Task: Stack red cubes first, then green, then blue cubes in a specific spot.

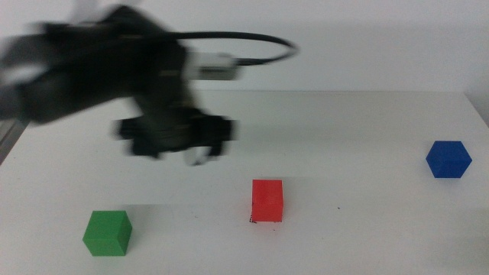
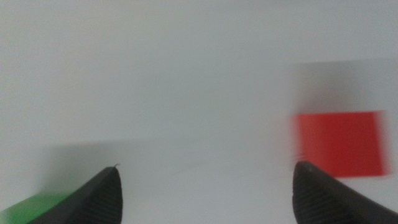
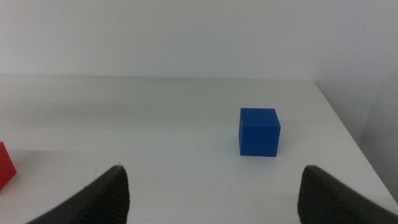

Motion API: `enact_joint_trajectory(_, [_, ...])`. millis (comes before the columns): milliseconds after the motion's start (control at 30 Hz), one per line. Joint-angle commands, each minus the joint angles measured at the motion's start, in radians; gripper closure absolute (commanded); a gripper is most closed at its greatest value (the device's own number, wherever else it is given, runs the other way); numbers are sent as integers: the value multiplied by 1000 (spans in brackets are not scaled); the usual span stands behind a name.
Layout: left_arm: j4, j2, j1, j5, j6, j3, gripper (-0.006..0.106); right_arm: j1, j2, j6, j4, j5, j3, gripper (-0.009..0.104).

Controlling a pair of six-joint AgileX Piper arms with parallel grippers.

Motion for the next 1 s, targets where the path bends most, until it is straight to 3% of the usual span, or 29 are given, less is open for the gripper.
enact_joint_trajectory(0, [16, -134, 65, -4, 32, 145, 7, -4, -5, -4, -6, -9, 4, 2])
enact_joint_trajectory(133, [-8, -288, 202, -84, 83, 361, 7, -4, -5, -4, -6, -9, 4, 2])
enact_joint_trajectory(267, [-125, -291, 308, -158, 196, 468, 7, -4, -5, -4, -6, -9, 4, 2])
enact_joint_trajectory(733, [-149, -104, 372, -352, 257, 557, 10, -4, -5, -4, -6, -9, 4, 2])
enact_joint_trajectory(833, [-149, -66, 372, -358, 257, 557, 20, -4, -5, -4, -6, -9, 4, 2])
enact_joint_trajectory(967, [-198, -69, 372, -349, 282, 558, 52, -4, -5, -4, -6, -9, 4, 2])
